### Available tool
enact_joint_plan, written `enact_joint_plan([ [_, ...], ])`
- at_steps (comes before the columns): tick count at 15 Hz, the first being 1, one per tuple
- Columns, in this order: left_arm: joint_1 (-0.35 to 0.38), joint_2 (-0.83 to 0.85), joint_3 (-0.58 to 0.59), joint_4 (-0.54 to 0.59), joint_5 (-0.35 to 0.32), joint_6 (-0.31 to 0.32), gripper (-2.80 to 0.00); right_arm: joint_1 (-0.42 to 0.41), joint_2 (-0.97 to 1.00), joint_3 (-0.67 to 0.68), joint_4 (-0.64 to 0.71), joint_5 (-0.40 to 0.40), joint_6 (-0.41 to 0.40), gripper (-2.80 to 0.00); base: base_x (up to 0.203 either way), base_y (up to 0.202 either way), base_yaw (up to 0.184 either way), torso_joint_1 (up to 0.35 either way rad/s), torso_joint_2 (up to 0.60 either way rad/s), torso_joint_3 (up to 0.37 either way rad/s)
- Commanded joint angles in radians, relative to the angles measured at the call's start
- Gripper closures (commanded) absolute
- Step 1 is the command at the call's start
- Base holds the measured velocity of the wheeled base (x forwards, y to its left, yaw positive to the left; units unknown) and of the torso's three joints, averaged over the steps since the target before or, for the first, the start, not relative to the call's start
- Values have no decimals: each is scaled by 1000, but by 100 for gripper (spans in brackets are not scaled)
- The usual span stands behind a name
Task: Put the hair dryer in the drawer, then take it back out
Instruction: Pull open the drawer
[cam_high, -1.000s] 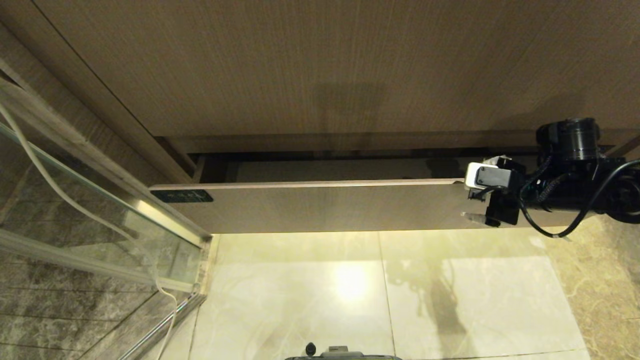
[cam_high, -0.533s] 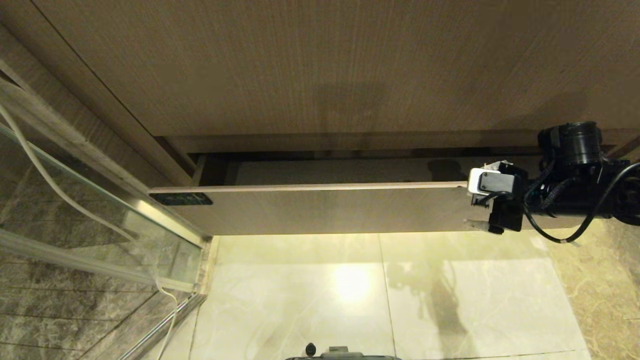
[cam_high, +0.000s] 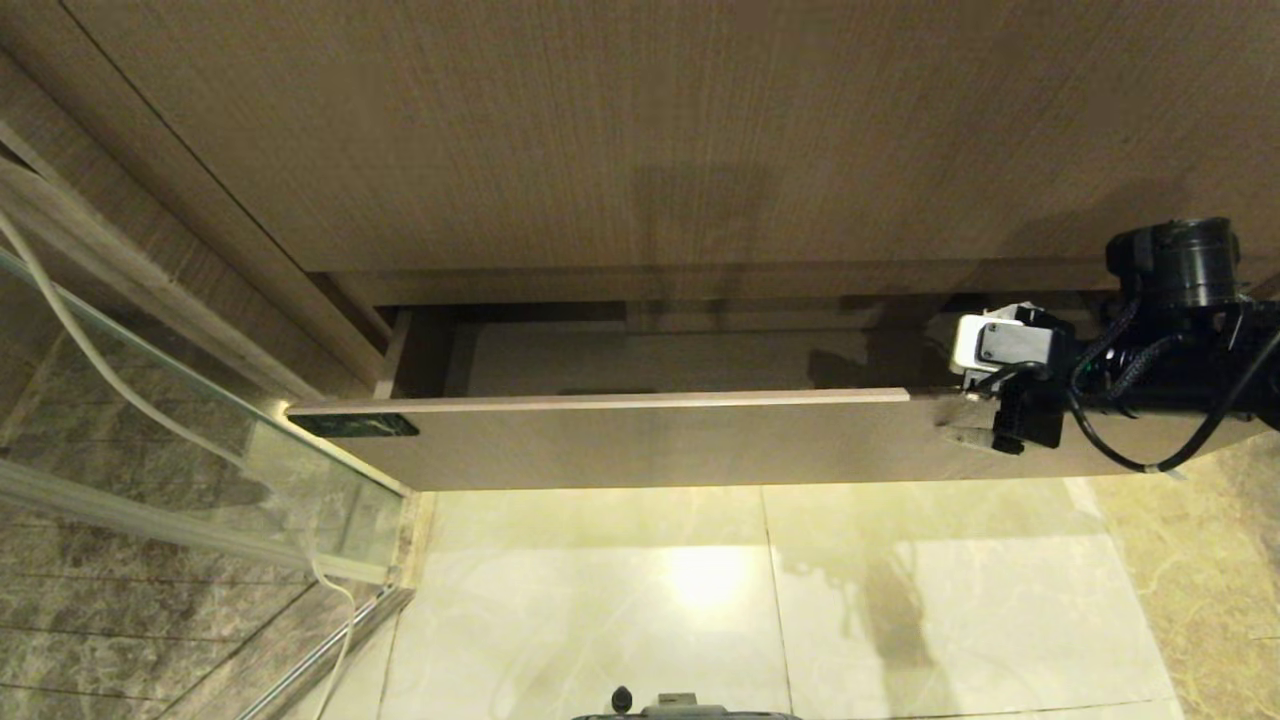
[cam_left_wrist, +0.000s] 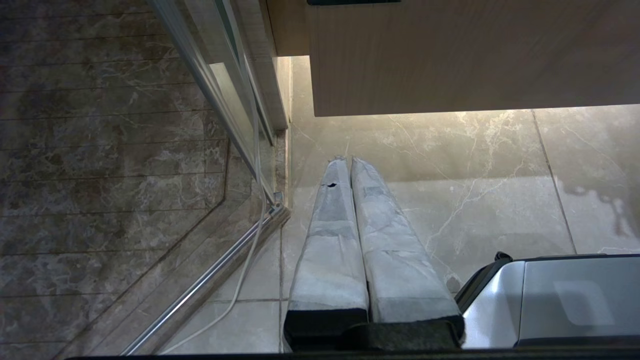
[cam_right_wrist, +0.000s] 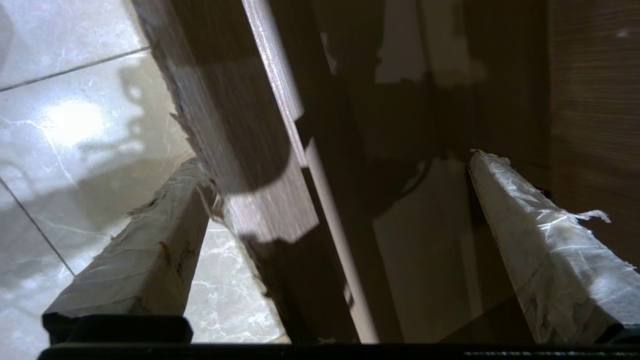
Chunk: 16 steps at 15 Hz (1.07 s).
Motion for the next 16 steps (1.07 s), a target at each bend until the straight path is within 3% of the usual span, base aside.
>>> enact_joint_plan([
  [1, 0, 0, 1, 0, 0, 0, 0, 0, -42, -8, -15, 1, -9, -280, 0, 0, 0, 0, 0, 0],
  [4, 0, -1, 0, 0, 0, 1, 0, 0, -128, -6, -8, 2, -17, -280, 0, 0, 0, 0, 0, 0],
  [5, 0, 0, 0, 0, 0, 1, 0, 1, -162, 4, -2, 2, -16, 0, 0, 0, 0, 0, 0, 0],
  [9, 0, 0, 1, 0, 0, -1, 0, 1, -303, 92, 45, -6, 1, 0, 0, 0, 0, 0, 0, 0],
  [14, 0, 0, 1, 0, 0, 0, 0, -1, -353, 155, 134, -34, 126, 0, 0, 0, 0, 0, 0, 0],
  [16, 0, 0, 2, 0, 0, 1, 0, -12, -353, 160, 137, -33, 241, 0, 0, 0, 0, 0, 0, 0],
])
